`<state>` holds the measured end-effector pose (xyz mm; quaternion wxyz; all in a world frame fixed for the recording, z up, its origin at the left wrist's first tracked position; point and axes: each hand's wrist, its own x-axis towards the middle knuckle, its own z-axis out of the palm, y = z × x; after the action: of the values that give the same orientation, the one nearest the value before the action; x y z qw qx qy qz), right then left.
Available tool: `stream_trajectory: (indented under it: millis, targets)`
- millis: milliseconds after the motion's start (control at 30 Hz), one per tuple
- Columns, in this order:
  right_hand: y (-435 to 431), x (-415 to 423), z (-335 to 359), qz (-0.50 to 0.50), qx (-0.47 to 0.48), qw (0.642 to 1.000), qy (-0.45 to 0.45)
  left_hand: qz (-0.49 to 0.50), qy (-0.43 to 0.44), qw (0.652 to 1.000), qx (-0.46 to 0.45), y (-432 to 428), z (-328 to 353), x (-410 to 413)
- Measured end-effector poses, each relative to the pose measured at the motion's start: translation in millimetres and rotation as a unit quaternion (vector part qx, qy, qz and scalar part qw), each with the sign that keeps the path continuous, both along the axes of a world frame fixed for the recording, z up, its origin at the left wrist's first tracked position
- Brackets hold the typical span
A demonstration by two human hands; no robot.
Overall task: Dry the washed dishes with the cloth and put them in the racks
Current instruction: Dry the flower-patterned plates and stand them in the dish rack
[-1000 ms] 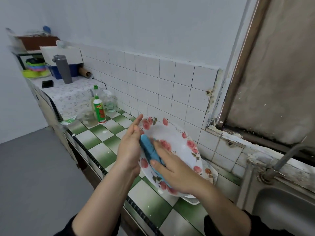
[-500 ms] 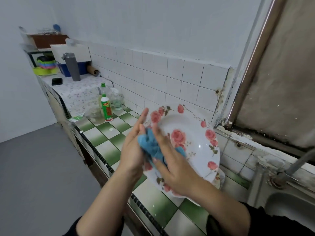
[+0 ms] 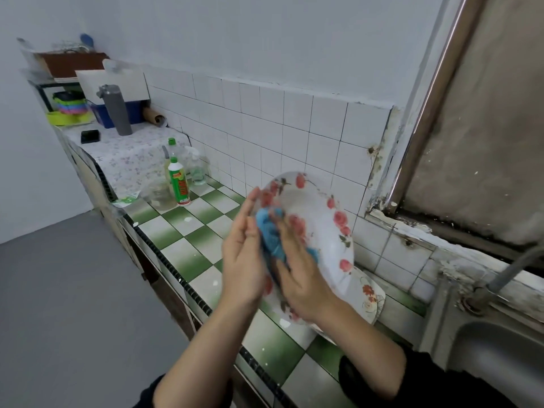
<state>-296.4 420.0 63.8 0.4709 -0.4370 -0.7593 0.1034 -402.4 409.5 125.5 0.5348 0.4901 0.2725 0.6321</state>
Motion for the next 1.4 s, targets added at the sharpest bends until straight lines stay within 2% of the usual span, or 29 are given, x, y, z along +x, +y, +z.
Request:
stream_trajectory:
  millis: [67, 133, 200, 300, 333, 400, 467, 533, 567, 633, 667, 700, 767, 867, 933, 1000, 1067, 1133, 1233, 1333, 1400]
  targets:
    - [-3.5, 17.2, -15.7, -0.027, -0.007, 0.993, -0.117, 0.019, -0.017, 1.000, -0.010, 6.2, 1.1, -11.6]
    - [6.4, 45.9, -29.9, -0.148, -0.012, 0.974, -0.172, 0.020, 0.001, 1.000, 0.012, 6.5, 1.5, -18.4]
    - [20.4, 68.1, -27.3, -0.258, -0.027, 0.963, -0.078, -0.013, 0.001, 1.000, 0.020, 0.4, 1.4, -13.6]
    - [34.6, 65.8, -0.6, -0.327, 0.009, 0.941, 0.093, -0.049, 0.027, 0.997, 0.051, -5.1, -2.7, 2.4]
    - [34.1, 53.4, 9.4, -0.309, 0.015, 0.943, 0.123, -0.054, 0.039, 0.996, 0.064, -5.0, -4.3, 7.6]
    - [26.5, 23.5, 17.9, -0.203, 0.051, 0.969, 0.131, -0.053, 0.056, 0.994, 0.081, -5.4, -1.1, 14.3]
    - [18.3, 6.2, 7.0, -0.128, 0.077, 0.987, 0.060, -0.049, 0.036, 0.996, 0.068, -1.3, 2.0, 12.5]
    - [22.5, 17.7, 3.1, -0.195, 0.079, 0.978, -0.015, -0.053, 0.011, 0.997, 0.053, 2.8, 2.0, 5.3]
    - [27.8, 26.8, 5.3, -0.256, 0.065, 0.964, -0.014, -0.050, 0.013, 0.997, 0.053, 3.1, 0.4, 1.4]
    - [37.0, 39.5, 19.7, -0.355, 0.038, 0.931, 0.083, -0.049, 0.031, 0.996, 0.061, 0.1, -2.6, -0.7]
    - [40.1, 40.4, 26.9, -0.365, 0.039, 0.920, 0.139, -0.046, 0.043, 0.996, 0.069, -1.5, -3.2, 1.3]
    - [41.7, 35.5, 30.1, -0.344, 0.041, 0.921, 0.179, -0.040, 0.058, 0.994, 0.079, -3.6, -2.6, 4.8]
    - [30.5, 10.7, 32.3, -0.229, 0.031, 0.951, 0.206, -0.026, 0.057, 0.994, 0.091, -3.2, -1.2, 10.2]
    - [-2.0, -17.9, 17.5, -0.039, 0.001, 0.992, 0.120, -0.002, -0.005, 0.997, 0.079, 1.8, 3.4, 1.1]
    - [-14.3, -13.0, -0.4, 0.011, 0.013, 1.000, 0.017, -0.006, -0.012, 0.996, 0.087, 0.3, 8.3, -9.3]
    - [-12.0, 7.7, -16.4, -0.049, 0.055, 0.993, -0.095, 0.008, -0.003, 0.995, 0.103, -4.5, 11.3, -16.8]
    - [-0.6, 33.7, -26.9, -0.180, 0.051, 0.972, -0.141, 0.003, -0.010, 0.994, 0.107, -6.4, 10.0, -20.7]
    - [12.9, 54.2, -19.6, -0.292, 0.019, 0.954, -0.067, -0.025, -0.024, 0.995, 0.090, -4.9, 8.4, -22.7]
    - [29.7, 63.2, 20.4, -0.346, 0.065, 0.929, 0.109, -0.045, 0.013, 0.994, 0.100, -4.9, 6.3, -20.1]
    - [27.0, 28.8, 57.2, -0.267, 0.084, 0.936, 0.213, -0.066, 0.094, 0.984, 0.136, -7.1, 4.2, -7.6]
    - [9.6, -7.9, 65.4, -0.157, 0.059, 0.962, 0.217, -0.041, 0.119, 0.984, 0.130, -4.2, 0.9, -2.7]
